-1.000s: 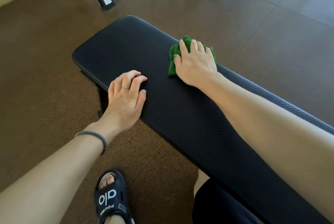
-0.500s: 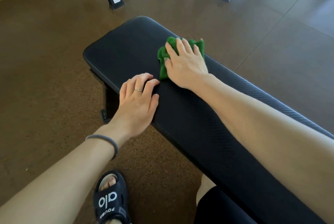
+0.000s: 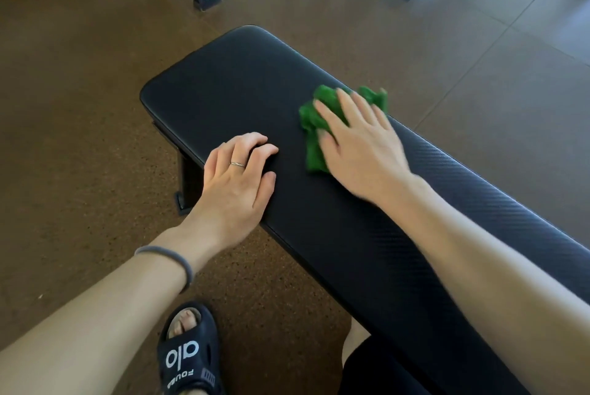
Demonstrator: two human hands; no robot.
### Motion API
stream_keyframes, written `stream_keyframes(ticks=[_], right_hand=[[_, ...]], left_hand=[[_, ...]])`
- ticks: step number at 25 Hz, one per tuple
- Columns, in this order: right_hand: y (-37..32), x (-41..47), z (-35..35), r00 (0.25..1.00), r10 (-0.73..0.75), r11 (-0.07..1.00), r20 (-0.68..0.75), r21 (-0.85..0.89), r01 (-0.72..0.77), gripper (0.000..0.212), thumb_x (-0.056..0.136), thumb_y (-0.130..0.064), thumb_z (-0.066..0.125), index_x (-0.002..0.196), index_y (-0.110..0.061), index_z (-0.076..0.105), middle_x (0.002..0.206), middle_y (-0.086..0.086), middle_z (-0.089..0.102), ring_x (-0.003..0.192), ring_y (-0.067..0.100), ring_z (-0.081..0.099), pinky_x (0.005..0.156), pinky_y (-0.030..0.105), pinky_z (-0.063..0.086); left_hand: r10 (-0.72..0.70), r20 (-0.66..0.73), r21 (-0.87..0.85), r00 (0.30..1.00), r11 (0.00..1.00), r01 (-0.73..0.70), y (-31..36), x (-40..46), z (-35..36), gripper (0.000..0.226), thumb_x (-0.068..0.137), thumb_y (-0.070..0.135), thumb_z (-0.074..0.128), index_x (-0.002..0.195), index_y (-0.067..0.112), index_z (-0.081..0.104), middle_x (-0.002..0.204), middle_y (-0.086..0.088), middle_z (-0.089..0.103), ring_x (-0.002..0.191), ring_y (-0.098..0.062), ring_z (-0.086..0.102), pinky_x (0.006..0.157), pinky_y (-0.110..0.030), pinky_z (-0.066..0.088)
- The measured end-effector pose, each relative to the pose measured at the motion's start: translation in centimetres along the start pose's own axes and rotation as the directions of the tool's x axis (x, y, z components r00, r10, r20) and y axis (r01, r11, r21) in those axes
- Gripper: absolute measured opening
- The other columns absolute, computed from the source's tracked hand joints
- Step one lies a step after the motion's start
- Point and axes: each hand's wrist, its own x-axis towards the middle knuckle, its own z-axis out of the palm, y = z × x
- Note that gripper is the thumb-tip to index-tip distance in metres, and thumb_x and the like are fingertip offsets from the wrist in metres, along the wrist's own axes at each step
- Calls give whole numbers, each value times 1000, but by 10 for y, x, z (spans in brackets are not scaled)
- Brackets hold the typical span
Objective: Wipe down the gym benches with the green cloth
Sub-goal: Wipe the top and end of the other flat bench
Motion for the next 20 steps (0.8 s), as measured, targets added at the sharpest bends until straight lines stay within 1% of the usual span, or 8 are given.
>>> stream_keyframes(ticks=[3, 6, 8, 10, 13, 15, 17, 20], right_hand=[[29, -56, -7, 998, 36, 999, 59, -33, -35, 57, 105, -46, 23, 160, -32, 32, 168, 3, 28, 155, 28, 24, 125, 50, 24], [23, 19, 0, 1000, 12, 1000, 27, -17, -11, 56, 106, -43, 23, 160, -29, 32, 164, 7, 34, 149, 30, 33, 117, 51, 35], [14, 76, -2, 991, 75, 996, 107, 42, -80, 56, 108, -43, 22, 163, -31, 24, 163, 5, 34, 146, 29, 35, 109, 48, 40], [9, 83, 0, 982, 130, 990, 135, 38, -137, 57, 108, -44, 20, 163, -29, 21, 163, 7, 32, 147, 30, 35, 110, 48, 38], [1, 15, 8, 999, -19, 998, 35, -57, 21, 62, 105, -45, 18, 161, -24, 29, 168, 11, 25, 155, 31, 23, 123, 53, 27], [4, 1, 7, 992, -97, 993, 84, -53, 102, 62, 104, -46, 19, 162, -26, 28, 170, 9, 22, 158, 30, 18, 126, 53, 21], [2, 43, 5, 994, -78, 995, 73, -55, 82, 61, 104, -45, 19, 162, -26, 27, 169, 9, 23, 157, 31, 18, 126, 52, 20], [-38, 133, 15, 996, -31, 999, 85, -27, 34, 58, 108, -43, 21, 163, -24, 22, 171, 11, 17, 158, 31, 12, 127, 52, 15]], left_hand=[[7, -11, 13, 1000, 1000, -7, 0, -1, 2, 44, 104, 35, 29, 140, 18, 46, 149, 1, 36, 143, -19, 26, 122, -38, 10], [-9, 1, 2, 1000, 1000, 9, 1, -1, 0, 44, 105, 36, 28, 141, 20, 46, 150, 3, 35, 144, -17, 26, 123, -41, 11], [-13, 19, 7, 1000, 1000, 12, 0, -1, -2, 45, 104, 38, 26, 142, 21, 45, 150, 5, 34, 146, -17, 25, 124, -43, 13], [-8, 35, 13, 999, 1000, 8, 1, -1, -3, 46, 104, 39, 26, 142, 22, 45, 150, 5, 34, 147, -17, 25, 124, -46, 15], [4, 21, 23, 1000, 1000, -4, -1, -2, -3, 45, 104, 38, 29, 142, 20, 46, 150, 3, 36, 147, -19, 26, 123, -49, 17], [10, 16, 24, 1000, 1000, -10, -1, -2, -1, 44, 105, 37, 30, 142, 20, 46, 151, 2, 35, 149, -19, 25, 124, -47, 16], [20, 4, 29, 1000, 999, -20, 0, -2, 2, 44, 105, 37, 31, 143, 20, 45, 152, 2, 35, 149, -19, 25, 125, -45, 15], [17, -20, 69, 1000, 998, -16, -5, -3, 3, 46, 105, 38, 31, 145, 21, 46, 153, 1, 38, 149, -20, 28, 125, -45, 17]])
